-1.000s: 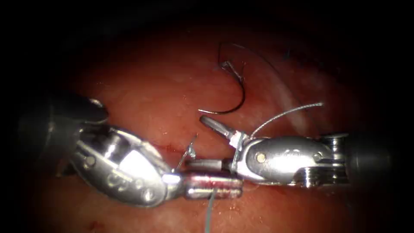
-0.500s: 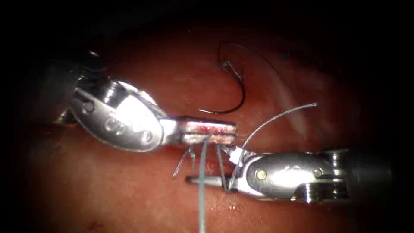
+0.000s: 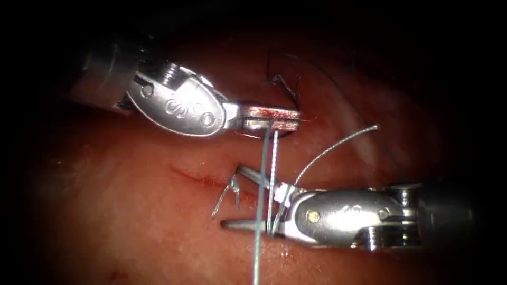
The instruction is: Wound Closure
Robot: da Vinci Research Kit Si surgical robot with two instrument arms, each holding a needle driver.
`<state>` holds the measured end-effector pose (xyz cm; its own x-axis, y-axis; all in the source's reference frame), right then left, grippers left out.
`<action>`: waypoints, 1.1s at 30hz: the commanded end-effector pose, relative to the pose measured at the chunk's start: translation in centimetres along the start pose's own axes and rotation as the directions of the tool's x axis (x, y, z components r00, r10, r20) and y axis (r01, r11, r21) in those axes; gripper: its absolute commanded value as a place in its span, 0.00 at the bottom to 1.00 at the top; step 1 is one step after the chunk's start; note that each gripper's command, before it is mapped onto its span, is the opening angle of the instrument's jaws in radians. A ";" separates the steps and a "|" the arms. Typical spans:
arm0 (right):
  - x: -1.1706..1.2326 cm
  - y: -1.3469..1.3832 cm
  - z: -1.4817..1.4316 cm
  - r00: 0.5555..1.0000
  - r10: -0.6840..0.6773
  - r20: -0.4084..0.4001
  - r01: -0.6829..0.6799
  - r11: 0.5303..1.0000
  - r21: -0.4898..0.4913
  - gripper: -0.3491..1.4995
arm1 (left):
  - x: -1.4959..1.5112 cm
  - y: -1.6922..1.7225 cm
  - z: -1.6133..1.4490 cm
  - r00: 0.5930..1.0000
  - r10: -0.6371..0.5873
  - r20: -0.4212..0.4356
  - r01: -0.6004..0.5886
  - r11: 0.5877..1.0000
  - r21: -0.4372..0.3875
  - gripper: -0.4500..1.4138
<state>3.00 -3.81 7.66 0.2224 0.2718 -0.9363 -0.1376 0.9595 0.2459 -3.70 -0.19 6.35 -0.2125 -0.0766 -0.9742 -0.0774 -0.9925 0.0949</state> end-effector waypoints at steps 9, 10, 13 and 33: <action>-0.03 -0.04 0.08 1.000 -0.008 -0.025 0.009 0.999 0.045 0.58 | -0.38 -0.03 0.09 0.999 -0.030 -0.017 0.030 0.999 -0.020 0.00; -0.03 -0.04 0.09 0.999 -0.008 -0.034 0.009 0.999 0.048 0.57 | -0.39 -0.04 0.08 0.999 -0.030 -0.020 0.030 0.999 -0.023 0.00; -0.03 -0.04 0.09 0.997 -0.008 -0.070 0.012 0.998 0.057 0.55 | -0.41 -0.06 0.08 0.999 -0.029 -0.025 0.029 0.999 -0.027 0.00; -0.15 0.15 -0.06 0.941 0.159 -0.300 -0.163 0.986 0.011 0.47 | -0.58 0.30 -0.01 0.997 0.007 -0.070 -0.012 0.997 -0.074 0.00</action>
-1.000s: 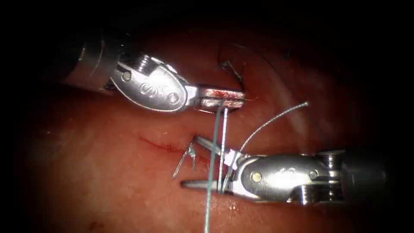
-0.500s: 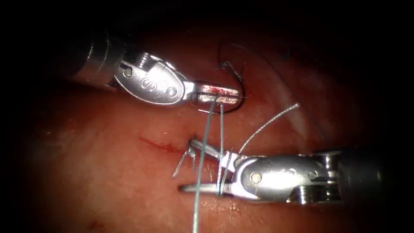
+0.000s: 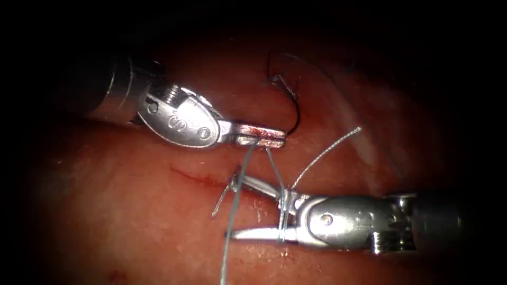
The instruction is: Wound Closure
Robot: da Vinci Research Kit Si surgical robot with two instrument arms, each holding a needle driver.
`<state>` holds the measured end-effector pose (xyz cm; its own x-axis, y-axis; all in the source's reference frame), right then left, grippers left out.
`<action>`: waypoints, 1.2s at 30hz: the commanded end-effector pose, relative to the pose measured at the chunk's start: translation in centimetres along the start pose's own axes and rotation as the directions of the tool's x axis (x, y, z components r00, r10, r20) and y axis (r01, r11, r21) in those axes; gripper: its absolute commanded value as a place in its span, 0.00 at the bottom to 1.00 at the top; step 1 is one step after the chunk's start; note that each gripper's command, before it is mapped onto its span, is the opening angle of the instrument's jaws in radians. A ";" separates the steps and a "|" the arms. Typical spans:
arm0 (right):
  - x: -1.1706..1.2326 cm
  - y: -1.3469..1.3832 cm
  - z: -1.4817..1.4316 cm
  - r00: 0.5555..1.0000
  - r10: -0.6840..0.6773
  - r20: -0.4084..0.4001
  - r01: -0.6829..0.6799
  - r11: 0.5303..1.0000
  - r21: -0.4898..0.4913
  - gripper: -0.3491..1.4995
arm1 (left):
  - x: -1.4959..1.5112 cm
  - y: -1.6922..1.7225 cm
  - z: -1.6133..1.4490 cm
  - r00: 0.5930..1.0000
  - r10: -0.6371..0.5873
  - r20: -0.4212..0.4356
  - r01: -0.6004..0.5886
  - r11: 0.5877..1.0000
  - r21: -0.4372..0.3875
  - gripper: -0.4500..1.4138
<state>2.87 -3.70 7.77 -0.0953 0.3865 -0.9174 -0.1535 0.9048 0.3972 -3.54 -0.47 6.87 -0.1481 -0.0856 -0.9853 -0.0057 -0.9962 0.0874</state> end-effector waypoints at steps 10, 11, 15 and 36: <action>-0.08 0.16 -0.13 0.996 0.053 -0.069 -0.061 0.992 -0.115 0.46 | -0.21 0.20 0.05 1.000 0.005 0.001 -0.005 1.000 -0.008 0.00; -0.08 0.17 -0.14 0.996 0.059 -0.070 -0.067 0.990 -0.123 0.46 | -0.21 0.22 0.04 1.000 0.006 0.001 -0.006 1.000 -0.010 0.00; -0.09 0.18 -0.18 0.992 0.110 -0.069 -0.120 0.979 -0.166 0.46 | -0.18 0.33 -0.04 1.000 0.011 0.003 -0.011 1.000 -0.008 0.00; -0.04 0.19 -0.68 0.937 0.347 -0.026 -0.323 0.839 -0.438 0.47 | 0.37 0.75 -0.02 1.000 -0.005 -0.006 0.005 1.000 -0.016 0.00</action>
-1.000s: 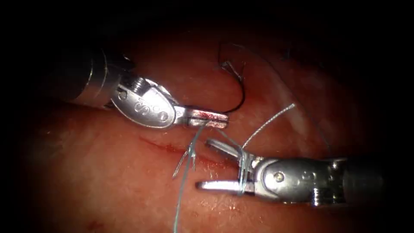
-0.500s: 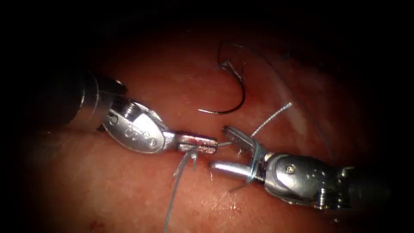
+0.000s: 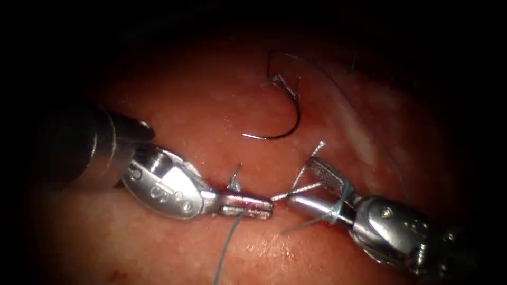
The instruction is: Wound Closure
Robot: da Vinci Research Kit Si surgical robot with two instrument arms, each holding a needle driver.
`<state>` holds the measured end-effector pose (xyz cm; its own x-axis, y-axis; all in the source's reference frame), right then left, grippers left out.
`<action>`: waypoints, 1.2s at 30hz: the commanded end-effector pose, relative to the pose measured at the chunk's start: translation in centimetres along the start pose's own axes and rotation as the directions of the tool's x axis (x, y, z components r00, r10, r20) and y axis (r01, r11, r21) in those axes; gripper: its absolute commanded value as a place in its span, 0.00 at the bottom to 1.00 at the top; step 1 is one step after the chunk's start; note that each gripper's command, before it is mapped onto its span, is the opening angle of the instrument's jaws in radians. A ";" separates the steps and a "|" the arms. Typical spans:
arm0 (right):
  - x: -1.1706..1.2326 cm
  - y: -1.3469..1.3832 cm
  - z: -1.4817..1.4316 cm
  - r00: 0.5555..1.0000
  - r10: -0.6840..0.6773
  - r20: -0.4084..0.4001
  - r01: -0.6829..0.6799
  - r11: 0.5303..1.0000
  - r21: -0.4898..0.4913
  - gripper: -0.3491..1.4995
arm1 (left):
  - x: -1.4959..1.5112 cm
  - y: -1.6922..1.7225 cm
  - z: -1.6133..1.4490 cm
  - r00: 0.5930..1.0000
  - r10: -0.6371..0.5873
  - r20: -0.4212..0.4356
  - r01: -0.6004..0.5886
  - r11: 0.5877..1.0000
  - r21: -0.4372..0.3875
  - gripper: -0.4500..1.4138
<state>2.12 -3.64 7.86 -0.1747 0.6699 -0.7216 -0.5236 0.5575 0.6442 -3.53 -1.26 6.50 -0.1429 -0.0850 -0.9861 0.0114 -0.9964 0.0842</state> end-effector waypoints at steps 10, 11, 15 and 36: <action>-0.10 0.07 0.09 0.997 0.001 0.079 0.005 0.997 -0.078 0.48 | 0.08 -0.07 0.22 1.000 -0.003 -0.003 0.003 1.000 0.013 0.00; -0.11 0.09 0.09 0.996 0.006 0.084 0.001 0.997 -0.081 0.48 | 0.07 -0.08 0.23 1.000 -0.003 0.000 0.003 1.000 0.011 0.00; -0.13 0.15 0.13 0.993 0.030 0.118 -0.019 0.996 -0.093 0.48 | 0.03 -0.08 0.27 1.000 -0.001 0.003 0.001 1.000 0.014 0.00; -0.30 0.15 0.13 0.926 0.308 0.219 -0.280 0.948 -0.147 0.45 | -0.10 -0.04 0.36 1.000 0.010 0.013 -0.011 1.000 0.011 0.00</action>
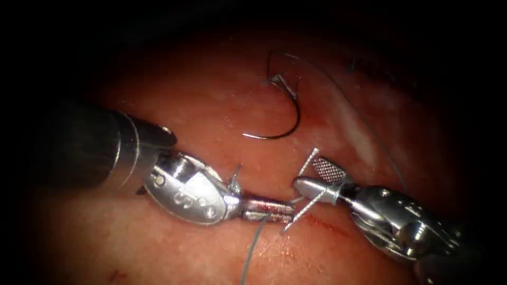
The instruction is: Wound Closure
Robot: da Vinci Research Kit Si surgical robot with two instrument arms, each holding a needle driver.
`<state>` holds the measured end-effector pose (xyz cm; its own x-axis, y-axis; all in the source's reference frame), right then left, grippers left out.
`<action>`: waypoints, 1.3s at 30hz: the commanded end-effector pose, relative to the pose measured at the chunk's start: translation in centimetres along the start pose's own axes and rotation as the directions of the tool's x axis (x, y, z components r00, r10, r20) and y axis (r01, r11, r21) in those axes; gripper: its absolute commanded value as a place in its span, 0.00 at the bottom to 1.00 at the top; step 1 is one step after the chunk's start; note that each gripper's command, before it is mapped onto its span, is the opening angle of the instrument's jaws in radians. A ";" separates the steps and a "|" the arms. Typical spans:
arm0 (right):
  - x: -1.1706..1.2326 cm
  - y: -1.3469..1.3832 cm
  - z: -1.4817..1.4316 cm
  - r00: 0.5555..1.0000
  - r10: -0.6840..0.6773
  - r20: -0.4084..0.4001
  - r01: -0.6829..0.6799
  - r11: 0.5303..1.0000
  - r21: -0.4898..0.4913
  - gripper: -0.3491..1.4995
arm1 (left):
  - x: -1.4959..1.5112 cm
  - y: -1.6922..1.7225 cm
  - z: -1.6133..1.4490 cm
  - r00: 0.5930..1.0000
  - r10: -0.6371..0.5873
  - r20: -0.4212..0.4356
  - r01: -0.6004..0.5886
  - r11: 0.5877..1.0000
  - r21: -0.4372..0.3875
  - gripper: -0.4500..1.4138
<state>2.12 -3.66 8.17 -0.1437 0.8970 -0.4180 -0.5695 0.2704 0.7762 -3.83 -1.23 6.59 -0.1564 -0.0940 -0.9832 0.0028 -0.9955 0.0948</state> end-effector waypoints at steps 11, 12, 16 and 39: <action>-0.06 -0.02 0.18 0.989 0.129 0.071 -0.125 0.991 -0.052 0.47 | -0.02 -0.02 0.09 1.000 -0.001 -0.006 0.001 1.000 -0.002 0.00; -0.05 -0.01 0.20 0.989 0.129 0.069 -0.126 0.991 -0.054 0.47 | -0.02 -0.02 0.09 1.000 -0.001 -0.006 0.001 1.000 -0.002 0.00; -0.02 0.02 0.26 0.989 0.131 0.068 -0.127 0.990 -0.062 0.47 | -0.02 -0.02 0.08 1.000 -0.001 -0.007 0.001 1.000 -0.003 0.00; -0.04 0.01 0.42 0.988 0.150 0.045 -0.146 0.986 -0.084 0.45 | -0.01 0.00 0.04 1.000 0.000 -0.009 0.000 1.000 -0.006 0.00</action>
<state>2.39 -3.53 8.35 -0.1891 0.9428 -0.2746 -0.6096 0.1066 0.7855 -3.81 -1.24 6.54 -0.1489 -0.0916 -0.9846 0.0091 -0.9958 0.0913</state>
